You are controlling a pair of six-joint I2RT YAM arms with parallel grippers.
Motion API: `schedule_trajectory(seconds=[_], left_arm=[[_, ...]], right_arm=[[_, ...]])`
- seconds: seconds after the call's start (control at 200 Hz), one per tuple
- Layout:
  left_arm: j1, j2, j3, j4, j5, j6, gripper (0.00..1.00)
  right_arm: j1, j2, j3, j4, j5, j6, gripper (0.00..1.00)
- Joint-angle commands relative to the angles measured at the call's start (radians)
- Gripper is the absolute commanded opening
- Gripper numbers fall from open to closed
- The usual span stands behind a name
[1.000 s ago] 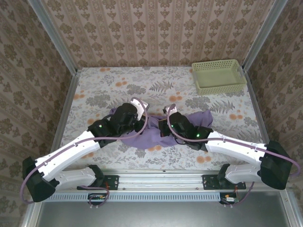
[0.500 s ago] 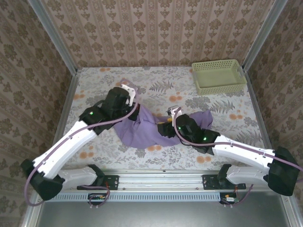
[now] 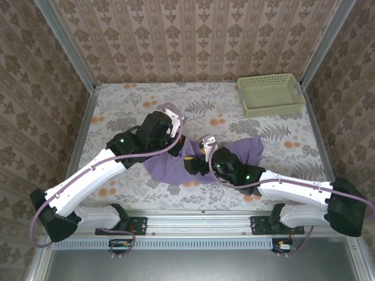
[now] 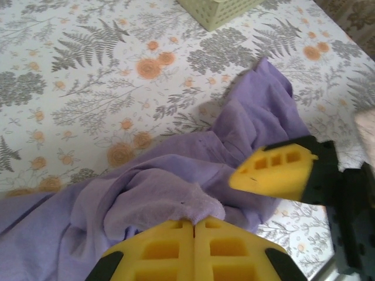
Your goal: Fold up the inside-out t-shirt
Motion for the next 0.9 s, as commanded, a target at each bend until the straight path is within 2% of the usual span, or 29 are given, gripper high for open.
schedule_trajectory(seconds=[0.0,0.125,0.18,0.26,0.33,0.38,0.45,0.515,0.61,0.895], left_arm=[[-0.018,-0.030,0.013,0.008,0.057,-0.004,0.00],[-0.035,-0.035,0.011,0.025,0.100,-0.005,0.00],[-0.038,-0.042,0.001,0.029,0.109,-0.007,0.00],[-0.038,-0.065,-0.035,0.043,0.089,-0.017,0.00],[-0.032,-0.102,-0.088,0.062,0.030,-0.038,0.13],[-0.021,-0.136,-0.146,0.084,-0.013,-0.066,0.18],[-0.001,-0.208,-0.243,0.122,-0.080,-0.125,0.26],[0.017,-0.282,-0.348,0.184,-0.095,-0.176,0.40],[0.034,-0.351,-0.481,0.279,-0.056,-0.233,0.48],[0.082,-0.219,-0.604,0.445,0.020,-0.315,0.50]], right_arm=[[0.003,0.064,0.050,0.126,0.035,-0.050,0.83],[0.002,0.134,0.091,0.170,0.087,-0.034,0.81],[0.000,0.149,0.099,0.187,0.119,-0.022,0.77],[-0.006,0.159,0.115,0.177,0.140,0.001,0.59],[-0.007,0.151,0.116,0.165,0.136,0.024,0.35],[-0.007,0.138,0.111,0.151,0.125,0.043,0.21],[-0.008,0.112,0.088,0.140,0.124,0.079,0.10],[-0.014,0.080,0.057,0.140,0.125,0.115,0.08],[-0.043,0.051,0.037,0.134,0.102,0.184,0.02],[-0.058,0.038,0.010,0.230,-0.040,0.261,0.00]])
